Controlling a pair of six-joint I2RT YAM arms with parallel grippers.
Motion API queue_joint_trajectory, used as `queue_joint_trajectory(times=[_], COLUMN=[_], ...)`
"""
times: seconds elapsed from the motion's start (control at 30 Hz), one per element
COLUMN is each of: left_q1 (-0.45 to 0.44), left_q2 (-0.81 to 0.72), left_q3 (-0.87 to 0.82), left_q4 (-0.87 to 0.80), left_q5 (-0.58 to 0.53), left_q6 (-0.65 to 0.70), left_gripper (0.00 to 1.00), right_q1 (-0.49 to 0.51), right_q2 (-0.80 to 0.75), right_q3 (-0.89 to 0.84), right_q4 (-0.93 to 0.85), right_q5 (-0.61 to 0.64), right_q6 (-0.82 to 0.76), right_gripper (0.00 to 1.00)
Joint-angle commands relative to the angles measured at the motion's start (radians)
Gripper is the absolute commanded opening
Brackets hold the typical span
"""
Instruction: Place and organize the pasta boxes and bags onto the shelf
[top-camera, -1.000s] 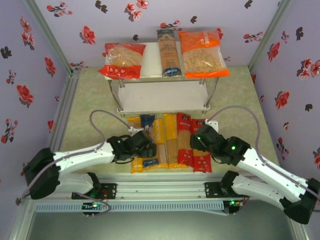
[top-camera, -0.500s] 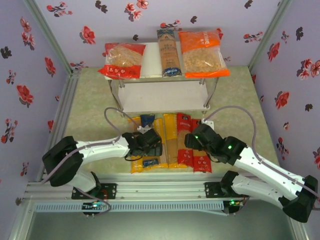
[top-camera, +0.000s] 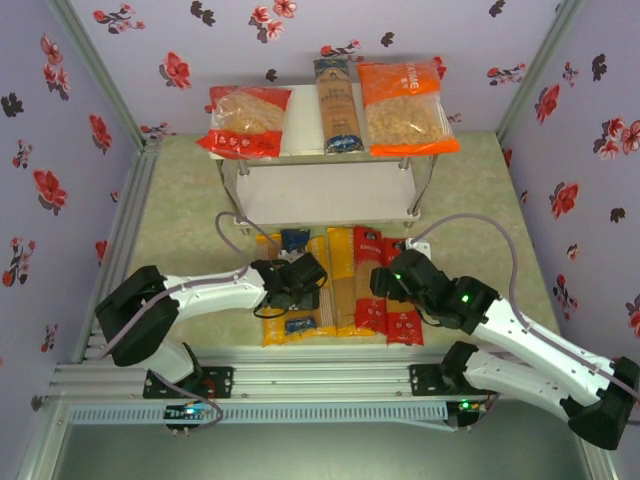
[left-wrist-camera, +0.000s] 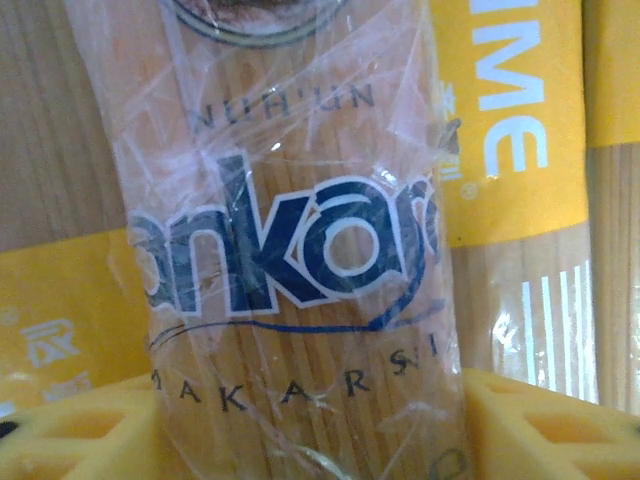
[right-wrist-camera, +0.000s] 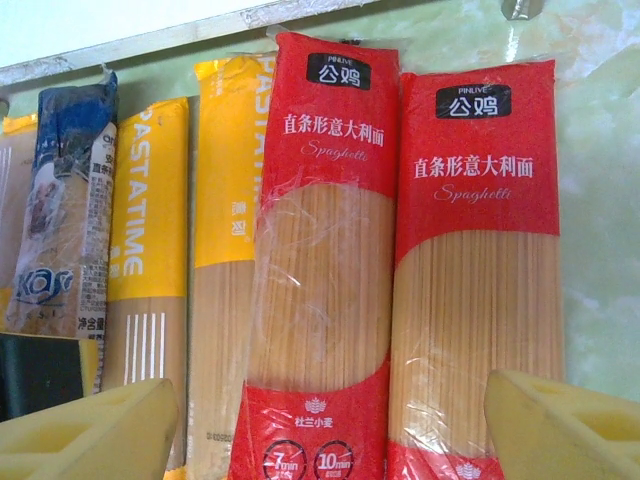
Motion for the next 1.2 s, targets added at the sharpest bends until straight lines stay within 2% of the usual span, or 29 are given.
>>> queue_joint_trajectory(times=[0.0, 0.07, 0.13, 0.23, 0.27, 0.3, 0.33, 0.6, 0.77, 1.03, 1.17], left_q1=[0.006, 0.006, 0.006, 0.006, 0.006, 0.006, 0.006, 0.014, 0.014, 0.012, 0.006], left_q2=[0.021, 0.015, 0.003, -0.026, -0.040, -0.050, -0.063, -0.151, -0.223, -0.368, -0.439], left_q3=[0.017, 0.025, 0.037, 0.046, 0.045, 0.045, 0.046, 0.087, 0.197, 0.259, 0.256], left_q4=[0.026, 0.013, -0.012, -0.036, -0.035, -0.033, -0.035, -0.114, -0.301, -0.437, -0.517], left_q5=[0.052, 0.060, 0.066, 0.070, 0.076, 0.084, 0.086, 0.123, 0.171, 0.323, 0.380], left_q6=[0.009, 0.017, 0.028, 0.040, 0.046, 0.056, 0.064, 0.134, 0.222, 0.311, 0.309], left_gripper=[0.59, 0.55, 0.47, 0.42, 0.35, 0.21, 0.01, 0.00, 0.00, 0.00, 0.00], right_q1=[-0.005, -0.006, -0.005, -0.006, -0.006, -0.005, -0.005, -0.006, -0.006, -0.008, -0.010], right_q2=[-0.010, -0.010, -0.011, -0.012, -0.011, -0.012, -0.011, -0.016, -0.017, 0.010, 0.039], right_q3=[-0.016, -0.015, -0.015, -0.013, -0.014, -0.013, -0.014, -0.017, -0.011, 0.008, 0.019], right_q4=[0.012, 0.012, 0.013, 0.015, 0.014, 0.015, 0.016, 0.017, 0.012, 0.020, 0.019], right_q5=[0.016, 0.016, 0.015, 0.016, 0.016, 0.017, 0.019, 0.023, 0.029, 0.061, 0.061], right_q6=[-0.014, -0.014, -0.013, -0.013, -0.013, -0.013, -0.012, -0.009, -0.013, -0.016, -0.018], right_gripper=[0.81, 0.81, 0.81, 0.81, 0.81, 0.81, 0.81, 0.81, 0.81, 0.81, 0.81])
